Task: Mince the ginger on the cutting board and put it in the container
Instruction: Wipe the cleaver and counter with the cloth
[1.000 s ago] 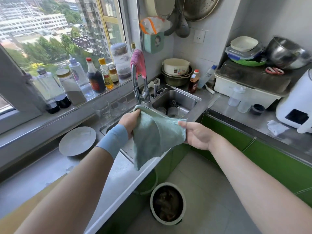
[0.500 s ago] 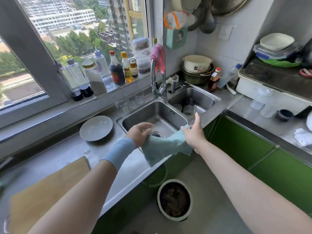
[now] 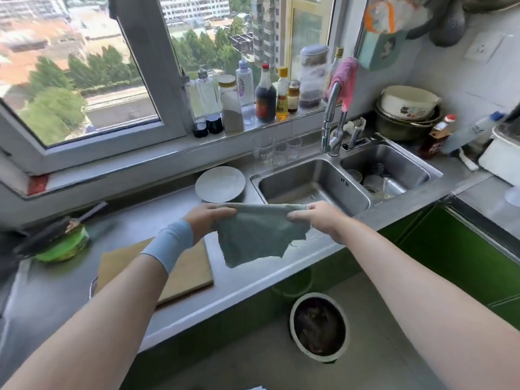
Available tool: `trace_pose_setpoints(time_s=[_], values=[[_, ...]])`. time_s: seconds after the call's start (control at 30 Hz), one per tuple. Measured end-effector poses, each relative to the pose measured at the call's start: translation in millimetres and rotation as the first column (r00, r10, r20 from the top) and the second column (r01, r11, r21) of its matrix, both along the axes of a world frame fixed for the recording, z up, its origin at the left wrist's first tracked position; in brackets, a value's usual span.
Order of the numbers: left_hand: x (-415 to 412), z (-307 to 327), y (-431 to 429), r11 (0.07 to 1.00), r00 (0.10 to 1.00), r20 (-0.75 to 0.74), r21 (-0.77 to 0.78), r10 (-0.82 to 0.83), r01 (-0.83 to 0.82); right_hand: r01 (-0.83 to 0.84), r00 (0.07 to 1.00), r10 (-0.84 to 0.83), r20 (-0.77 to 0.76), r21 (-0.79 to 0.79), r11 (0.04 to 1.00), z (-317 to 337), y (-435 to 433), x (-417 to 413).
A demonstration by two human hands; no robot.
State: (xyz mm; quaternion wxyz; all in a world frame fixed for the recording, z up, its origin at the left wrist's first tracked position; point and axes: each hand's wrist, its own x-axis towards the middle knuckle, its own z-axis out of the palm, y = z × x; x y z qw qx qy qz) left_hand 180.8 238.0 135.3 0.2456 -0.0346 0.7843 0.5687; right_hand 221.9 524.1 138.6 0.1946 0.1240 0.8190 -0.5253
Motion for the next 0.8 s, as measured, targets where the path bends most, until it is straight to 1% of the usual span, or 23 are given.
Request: trace_pose_setpoints(time_s=[0.03,0.07,0.1,0.17,0.23,0.27,0.3,0.33,0.4,0.47,0.5,0.53,0.57,0.6,0.63,0.67,0.7,0.73,0.77,0.8], values=[[2.5,2.6,-14.1,0.991,0.997,0.057,0.125,0.05,-0.056,0.03,0.999,-0.032,-0.022,-0.064,0.997,1.5,-16.7,-3.9],[1.7,1.5,-27.4,0.978,0.99,0.081,0.167,0.116,-0.128,0.063,0.996,-0.068,-0.049,-0.09,0.994,1.4,-35.0,-9.8],[1.6,2.6,-38.0,0.968,0.979,0.082,0.156,0.184,-0.195,0.097,0.992,-0.103,-0.068,-0.089,0.991,0.9,-53.9,-16.6],[-3.8,3.7,-63.6,0.951,0.953,0.014,0.059,0.304,-0.304,0.123,0.987,-0.129,-0.099,-0.06,0.991,4.1,-96.9,-29.7],[-11.0,12.2,-90.5,0.933,0.933,-0.086,-0.051,0.35,-0.355,0.104,0.989,-0.108,-0.099,-0.045,0.994,10.1,-142.6,-41.5],[-13.9,17.6,-104.1,0.931,0.929,-0.103,-0.049,0.356,-0.362,0.084,0.992,-0.088,-0.088,-0.055,0.995,13.7,-166.7,-47.0],[-13.2,28.0,-115.3,0.936,0.934,-0.067,0.011,0.351,-0.351,0.057,0.996,-0.062,-0.064,-0.081,0.995,17.9,-191.1,-51.5],[-14.9,36.1,-126.8,0.939,0.945,0.012,0.116,0.326,-0.325,0.025,0.999,-0.029,-0.035,-0.125,0.992,21.8,-216.0,-55.2],[-15.9,53.3,-151.2,0.926,0.972,0.153,0.306,0.179,-0.219,-0.055,0.998,0.062,0.02,-0.244,0.968,32.4,-264.5,-59.3],[-17.1,62.3,-180.2,0.914,0.986,0.163,0.393,0.04,-0.102,-0.109,0.993,0.116,0.003,-0.315,0.943,38.8,-305.3,-64.0],[-19.8,64.5,-194.6,0.917,0.992,0.12,0.39,0.041,-0.085,-0.137,0.991,0.134,-0.03,-0.322,0.937,40.4,-321.3,-67.1],[-26.0,64.1,-210.6,0.935,0.994,0.03,0.339,0.101,-0.105,-0.161,0.987,0.149,-0.06,-0.315,0.935,41.2,-335.2,-70.7],[-33.2,61.2,-227.2,0.953,0.978,-0.098,0.262,0.183,-0.152,-0.166,0.986,0.151,-0.075,-0.302,0.939,42.0,-346.5,-74.4],[-40.4,56.0,-244.2,0.957,0.939,-0.224,0.185,0.262,-0.223,-0.153,0.988,0.137,-0.073,-0.3,0.942,41.9,-355.8,-78.9],[-44.8,50.1,-259.2,0.947,0.899,-0.302,0.141,0.318,-0.288,-0.132,0.991,0.119,-0.062,-0.312,0.941,41.6,-362.8,-82.7],[-46.9,41.5,-271.5,0.947,0.893,-0.315,0.104,0.322,-0.305,-0.114,0.993,0.103,-0.049,-0.334,0.936,41.2,-368.7,-85.8],[-46.2,33.0,-278.5,0.963,0.928,-0.259,0.095,0.267,-0.251,-0.098,0.995,0.093,-0.033,-0.364,0.926,40.4,-373.1,-88.8],[-44.4,20.7,-281.0,0.978,0.972,-0.152,0.133,0.179,-0.16,-0.087,0.996,0.088,-0.016,-0.399,0.913,39.3,-376.0,-91.0],[-40.3,10.0,-279.3,0.976,0.996,-0.042,0.207,0.083,-0.073,-0.068,0.997,0.072,-0.006,-0.416,0.907,36.6,-377.7,-93.3],[-35.3,1.0,-274.8,0.955,0.998,0.04,0.294,0.039,-0.049,-0.039,0.999,0.036,-0.015,-0.401,0.915,31.7,-379.1,-95.9]])
